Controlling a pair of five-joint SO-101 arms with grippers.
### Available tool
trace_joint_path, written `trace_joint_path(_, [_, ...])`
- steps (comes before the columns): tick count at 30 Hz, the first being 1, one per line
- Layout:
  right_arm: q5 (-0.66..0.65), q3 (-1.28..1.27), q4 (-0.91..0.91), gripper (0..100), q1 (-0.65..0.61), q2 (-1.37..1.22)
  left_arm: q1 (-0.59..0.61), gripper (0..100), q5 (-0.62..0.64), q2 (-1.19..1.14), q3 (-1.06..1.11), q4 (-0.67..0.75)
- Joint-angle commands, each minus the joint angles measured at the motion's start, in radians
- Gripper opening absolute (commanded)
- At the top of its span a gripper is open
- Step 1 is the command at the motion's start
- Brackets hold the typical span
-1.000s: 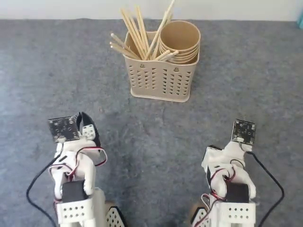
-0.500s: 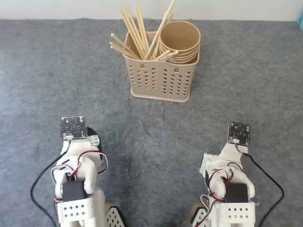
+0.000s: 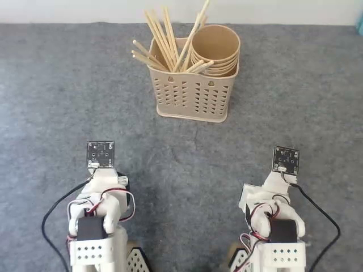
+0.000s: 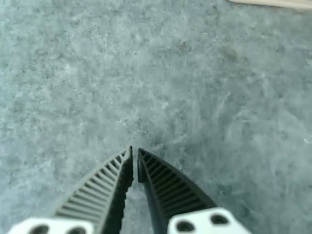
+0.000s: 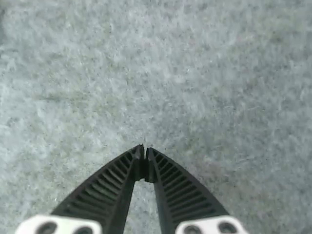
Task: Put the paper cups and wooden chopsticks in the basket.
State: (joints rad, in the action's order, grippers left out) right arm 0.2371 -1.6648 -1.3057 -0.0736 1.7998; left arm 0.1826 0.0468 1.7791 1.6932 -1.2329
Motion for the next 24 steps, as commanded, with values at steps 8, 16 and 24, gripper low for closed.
trace_joint_path(8, [0.008, -0.018, -0.005, 0.8, -0.001, 0.015, 0.031, 1, 0.000, -0.005, -0.008, -0.005])
trace_joint_path(16, [0.008, -0.018, -0.005, 0.8, -0.001, 0.015, 0.031, 1, 0.000, -0.005, -0.008, -0.005])
trace_joint_path(24, [0.008, -0.018, -0.005, 0.8, -0.001, 0.015, 0.031, 1, 0.000, -0.005, -0.008, -0.005])
